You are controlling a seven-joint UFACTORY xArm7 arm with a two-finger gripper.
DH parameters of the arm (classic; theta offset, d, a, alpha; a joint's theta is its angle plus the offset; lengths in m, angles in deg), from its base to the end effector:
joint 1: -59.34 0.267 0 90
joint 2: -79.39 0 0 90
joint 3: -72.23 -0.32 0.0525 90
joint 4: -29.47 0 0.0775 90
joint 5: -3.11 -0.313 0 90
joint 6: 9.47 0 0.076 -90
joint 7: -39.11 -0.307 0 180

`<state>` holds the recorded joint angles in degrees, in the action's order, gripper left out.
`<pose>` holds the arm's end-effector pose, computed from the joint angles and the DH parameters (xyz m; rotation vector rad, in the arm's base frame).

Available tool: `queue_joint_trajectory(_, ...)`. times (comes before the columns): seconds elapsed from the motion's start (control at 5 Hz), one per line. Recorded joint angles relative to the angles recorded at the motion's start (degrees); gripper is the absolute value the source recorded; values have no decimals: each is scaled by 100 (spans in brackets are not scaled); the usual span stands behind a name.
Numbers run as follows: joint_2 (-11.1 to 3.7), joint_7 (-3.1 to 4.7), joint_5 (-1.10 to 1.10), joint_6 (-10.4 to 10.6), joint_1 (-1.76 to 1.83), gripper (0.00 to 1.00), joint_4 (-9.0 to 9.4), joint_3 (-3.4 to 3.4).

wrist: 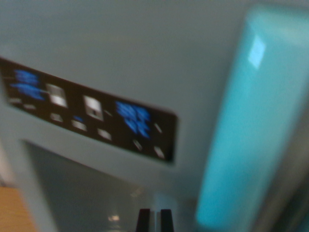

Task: Close fridge door

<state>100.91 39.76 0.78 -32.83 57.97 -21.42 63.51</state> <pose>0.5306 0.0733 0.4170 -2.8337 -0.1765 -1.2891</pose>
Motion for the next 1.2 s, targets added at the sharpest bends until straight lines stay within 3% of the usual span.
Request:
queue_joint_trajectory(0.2,0,0,0,0,0,100,0,0)
queue_joint_trajectory(0.4,-119,0,0,0,0,100,-77,117)
queue_joint_trajectory(0.6,-119,0,0,0,0,100,-77,117)
queue_joint_trajectory(0.8,-314,0,0,0,0,100,-237,188)
queue_joint_trajectory(1.0,-314,0,0,0,0,100,-237,188)
queue_joint_trajectory(1.2,-406,0,0,0,0,100,-328,202)
